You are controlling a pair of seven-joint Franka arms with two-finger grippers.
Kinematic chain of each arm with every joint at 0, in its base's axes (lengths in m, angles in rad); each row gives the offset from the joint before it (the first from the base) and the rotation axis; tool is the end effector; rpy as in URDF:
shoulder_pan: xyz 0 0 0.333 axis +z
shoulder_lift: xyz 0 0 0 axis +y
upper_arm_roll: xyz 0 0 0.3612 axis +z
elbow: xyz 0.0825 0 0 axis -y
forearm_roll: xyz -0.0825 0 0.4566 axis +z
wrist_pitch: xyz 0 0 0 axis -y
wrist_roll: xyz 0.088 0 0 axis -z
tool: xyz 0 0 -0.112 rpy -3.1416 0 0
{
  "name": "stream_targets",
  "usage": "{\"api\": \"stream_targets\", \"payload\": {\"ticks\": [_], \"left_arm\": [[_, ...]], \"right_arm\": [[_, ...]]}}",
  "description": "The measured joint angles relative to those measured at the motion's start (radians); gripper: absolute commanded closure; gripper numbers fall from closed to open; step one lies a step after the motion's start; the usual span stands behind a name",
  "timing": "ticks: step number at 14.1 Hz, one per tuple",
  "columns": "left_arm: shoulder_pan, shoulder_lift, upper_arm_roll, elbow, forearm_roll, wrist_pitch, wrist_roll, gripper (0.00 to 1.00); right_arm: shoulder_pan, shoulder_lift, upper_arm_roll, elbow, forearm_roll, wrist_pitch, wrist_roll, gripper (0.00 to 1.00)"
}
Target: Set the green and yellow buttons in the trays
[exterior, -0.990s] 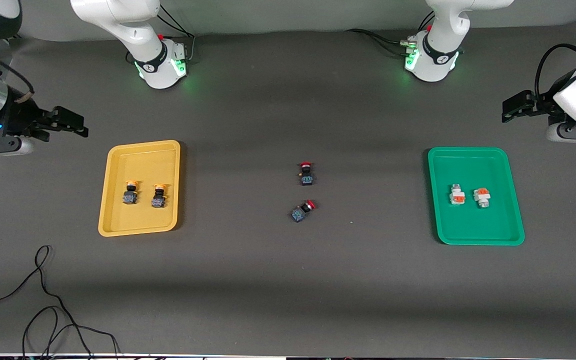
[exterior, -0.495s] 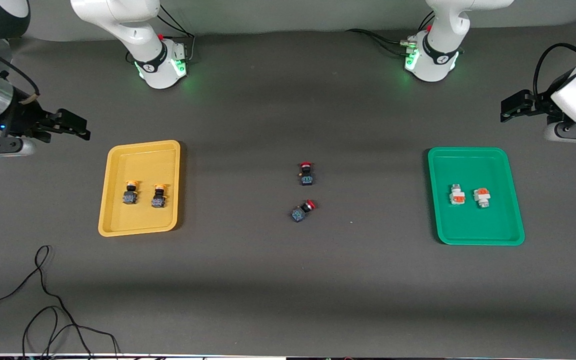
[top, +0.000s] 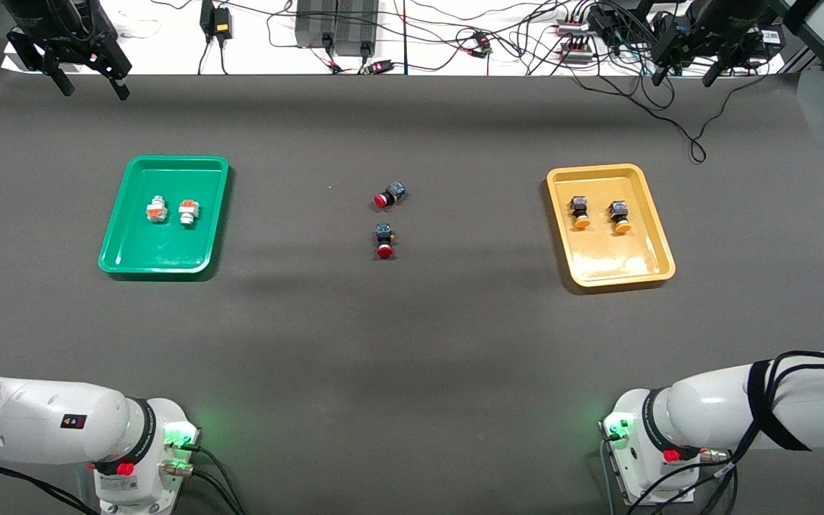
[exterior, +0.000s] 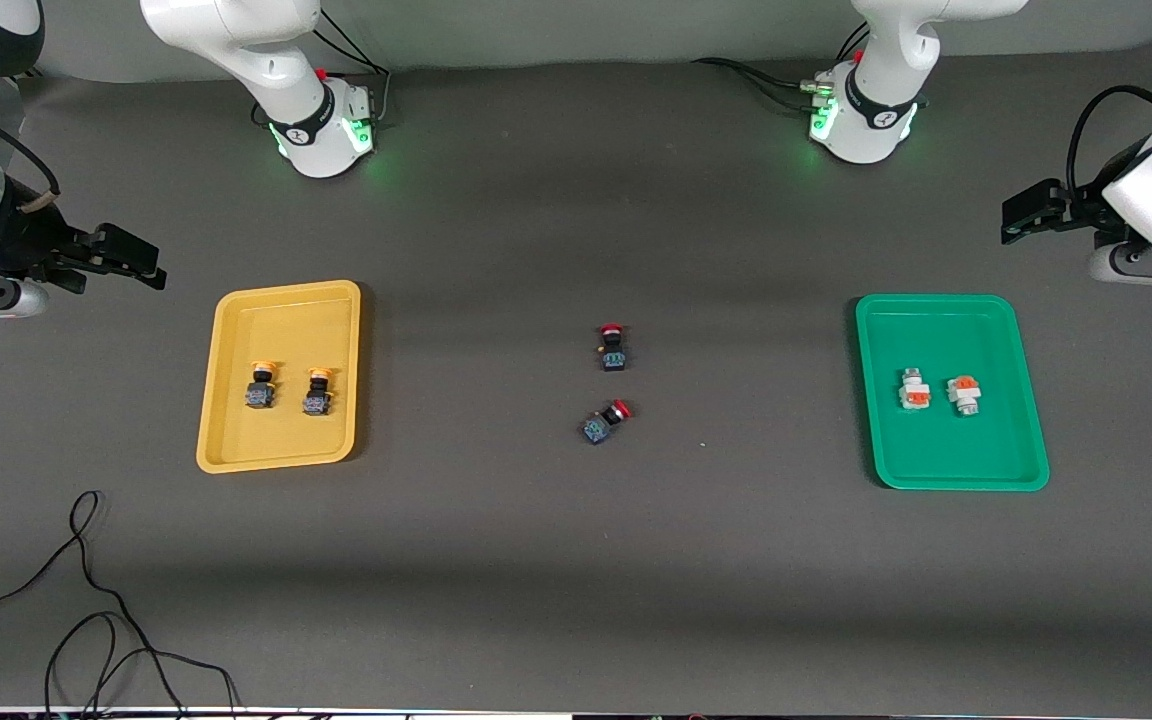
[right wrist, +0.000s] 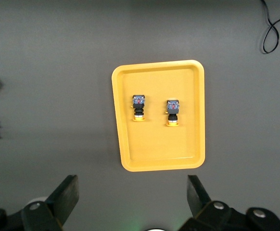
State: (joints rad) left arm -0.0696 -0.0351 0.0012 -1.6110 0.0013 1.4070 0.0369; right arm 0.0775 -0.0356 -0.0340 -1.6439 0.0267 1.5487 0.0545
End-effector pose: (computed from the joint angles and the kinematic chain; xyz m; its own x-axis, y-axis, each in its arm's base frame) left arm 0.5933 -0.0405 0.6518 0.9803 -0.1039 -0.1680 -0.1046 -0.9945 0.0050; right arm 0.6095 0.0292 0.6452 0.9981 -0.0104 -0.0610 -0.0119 -0.9996 -0.0246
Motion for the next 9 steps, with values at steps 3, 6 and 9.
{"api": "stream_targets", "payload": {"ticks": [3,6,9], "left_arm": [[0.000,-0.003,0.000,0.001,0.000,0.001,0.000,0.00],[0.000,-0.004,0.000,0.001,0.001,0.009,0.000,0.00],[0.000,-0.004,0.000,0.001,0.001,0.010,0.000,0.00]], "right_arm": [[0.001,0.016,-0.014,0.037,-0.004,0.000,0.000,0.00],[0.001,0.015,-0.024,0.042,-0.004,-0.001,0.000,0.00],[0.001,0.011,-0.041,0.046,-0.005,-0.004,0.001,0.00]]}}
